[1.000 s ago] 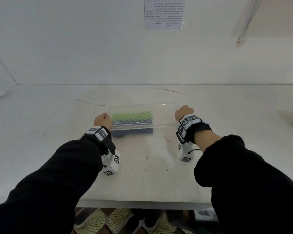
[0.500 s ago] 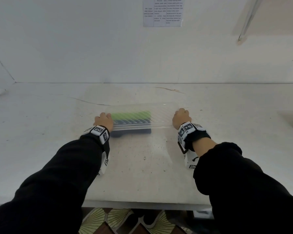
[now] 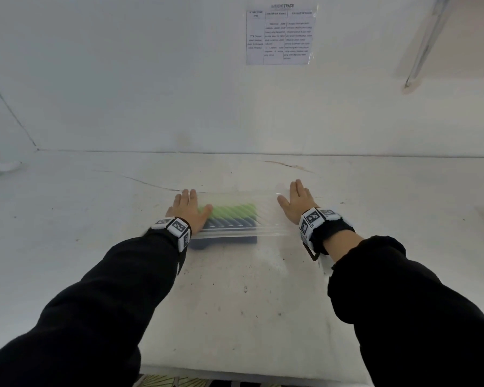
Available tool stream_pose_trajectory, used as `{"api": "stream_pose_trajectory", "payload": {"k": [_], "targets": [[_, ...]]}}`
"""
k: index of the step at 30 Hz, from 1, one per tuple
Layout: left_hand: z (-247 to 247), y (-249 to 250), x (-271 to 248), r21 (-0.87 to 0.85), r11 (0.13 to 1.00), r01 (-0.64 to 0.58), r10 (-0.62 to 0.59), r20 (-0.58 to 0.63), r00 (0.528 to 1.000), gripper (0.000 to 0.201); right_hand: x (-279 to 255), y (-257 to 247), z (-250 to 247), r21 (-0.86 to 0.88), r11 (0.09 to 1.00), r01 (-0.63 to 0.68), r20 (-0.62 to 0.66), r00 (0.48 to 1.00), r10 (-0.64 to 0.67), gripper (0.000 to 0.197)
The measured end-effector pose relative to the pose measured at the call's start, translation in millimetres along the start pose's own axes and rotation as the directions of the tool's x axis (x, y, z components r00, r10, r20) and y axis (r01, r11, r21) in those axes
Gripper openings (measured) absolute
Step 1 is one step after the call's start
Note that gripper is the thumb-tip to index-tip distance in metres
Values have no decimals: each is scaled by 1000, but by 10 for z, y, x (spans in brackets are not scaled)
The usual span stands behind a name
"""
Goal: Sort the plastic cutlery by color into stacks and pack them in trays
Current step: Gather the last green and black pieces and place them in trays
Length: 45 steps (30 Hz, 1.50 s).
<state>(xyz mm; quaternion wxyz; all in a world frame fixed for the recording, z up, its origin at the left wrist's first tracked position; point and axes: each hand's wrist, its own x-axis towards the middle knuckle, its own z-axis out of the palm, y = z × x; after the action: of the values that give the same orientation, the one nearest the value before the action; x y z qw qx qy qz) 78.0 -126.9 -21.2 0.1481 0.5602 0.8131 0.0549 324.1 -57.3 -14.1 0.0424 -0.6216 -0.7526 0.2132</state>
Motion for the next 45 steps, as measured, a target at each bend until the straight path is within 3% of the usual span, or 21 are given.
{"api": "stream_pose_trajectory", "payload": {"k": [6, 11, 15, 17, 20, 23, 26, 30, 33, 37, 40, 41, 43, 45], "targets": [[74, -20, 51, 60, 998, -20, 22, -35, 999, 69, 18, 24, 122, 35, 999, 2, -65, 998, 0, 59], [62, -3, -18, -88, 996, -2, -6, -90, 996, 63, -52, -8, 81, 142, 990, -25, -130, 990, 44, 54], [37, 39, -136, -303, 944, 130, -209, -244, 947, 48, -101, 22, 46, 347, 927, -144, -260, 935, 242, 42], [31, 52, -194, -428, 872, 239, -348, -196, 917, 46, -124, 58, 33, 392, 899, -196, -234, 924, 303, 38], [13, 29, -240, -479, 801, 359, -448, -82, 890, 52, -155, 106, -2, 407, 872, -273, -176, 913, 368, 42], [-13, -10, -244, -388, 829, 403, -450, -33, 892, 59, -179, 127, -8, 306, 902, -306, -93, 933, 348, 46], [3, -29, -226, -336, 846, 413, -441, -9, 897, 66, -181, 107, 1, 297, 903, -309, -100, 931, 351, 41], [0, -31, -272, -385, 829, 406, -449, -26, 893, 69, -236, 74, -37, 214, 940, -267, -99, 951, 293, 47], [-12, -40, -302, -460, 795, 396, -458, -26, 889, 67, -246, 106, -11, 161, 960, -231, -119, 961, 251, 40], [-19, -153, -318, -706, 610, 360, -466, 48, 883, 56, -264, 175, -71, 342, 914, -219, -104, 958, 268, 51], [-76, -184, -381, -880, 295, 372, -458, 212, 863, 28, -377, 196, -187, 366, 893, -263, 27, 962, 272, 50], [-88, -185, -411, -894, 240, 379, -443, 246, 862, 21, -407, 213, -201, 393, 880, -268, 69, 962, 263, 45], [-90, -198, -442, -901, 203, 383, -417, 274, 866, 13, -448, 260, -201, 504, 812, -295, 155, 956, 251, 30], [-101, -206, -477, -907, 175, 384, -404, 290, 868, 16, -476, 275, -178, 634, 701, -326, 182, 944, 274, 47]]}}
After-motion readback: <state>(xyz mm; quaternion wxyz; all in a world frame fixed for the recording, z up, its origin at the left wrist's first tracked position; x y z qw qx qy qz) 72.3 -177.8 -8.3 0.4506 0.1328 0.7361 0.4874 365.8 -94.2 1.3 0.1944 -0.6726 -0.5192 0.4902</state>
